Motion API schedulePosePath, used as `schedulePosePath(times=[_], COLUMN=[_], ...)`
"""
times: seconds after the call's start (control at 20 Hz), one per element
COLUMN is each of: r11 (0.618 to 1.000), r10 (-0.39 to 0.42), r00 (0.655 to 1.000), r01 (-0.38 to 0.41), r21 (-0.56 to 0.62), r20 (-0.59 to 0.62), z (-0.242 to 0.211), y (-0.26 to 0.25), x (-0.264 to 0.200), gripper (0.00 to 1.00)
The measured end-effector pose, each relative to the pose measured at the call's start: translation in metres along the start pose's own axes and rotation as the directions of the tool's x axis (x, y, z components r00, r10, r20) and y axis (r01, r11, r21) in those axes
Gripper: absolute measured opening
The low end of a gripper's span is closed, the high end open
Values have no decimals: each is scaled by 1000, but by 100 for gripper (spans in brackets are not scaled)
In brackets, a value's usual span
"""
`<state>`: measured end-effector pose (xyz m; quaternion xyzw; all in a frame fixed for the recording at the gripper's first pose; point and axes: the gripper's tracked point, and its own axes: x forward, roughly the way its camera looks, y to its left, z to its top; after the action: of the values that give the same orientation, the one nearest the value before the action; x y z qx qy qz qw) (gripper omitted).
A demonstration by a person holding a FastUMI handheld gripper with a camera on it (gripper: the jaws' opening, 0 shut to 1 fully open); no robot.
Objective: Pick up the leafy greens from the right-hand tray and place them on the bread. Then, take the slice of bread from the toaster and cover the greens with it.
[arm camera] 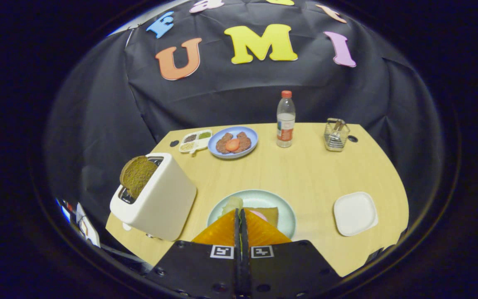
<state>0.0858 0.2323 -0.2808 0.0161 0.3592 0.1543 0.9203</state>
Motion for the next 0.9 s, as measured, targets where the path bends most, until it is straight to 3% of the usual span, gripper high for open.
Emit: schedulePosePath(times=[0.25, 0.6, 0.9], r11=[999, 990, 994], r10=[18, -93, -71], r00=[996, 985, 988], r01=[-14, 108, 81], r21=[43, 91, 71], r20=[-84, -148, -139], z=[-12, -17, -21], y=[16, -41, -42], x=[46, 110, 122], gripper=[0, 1, 8])
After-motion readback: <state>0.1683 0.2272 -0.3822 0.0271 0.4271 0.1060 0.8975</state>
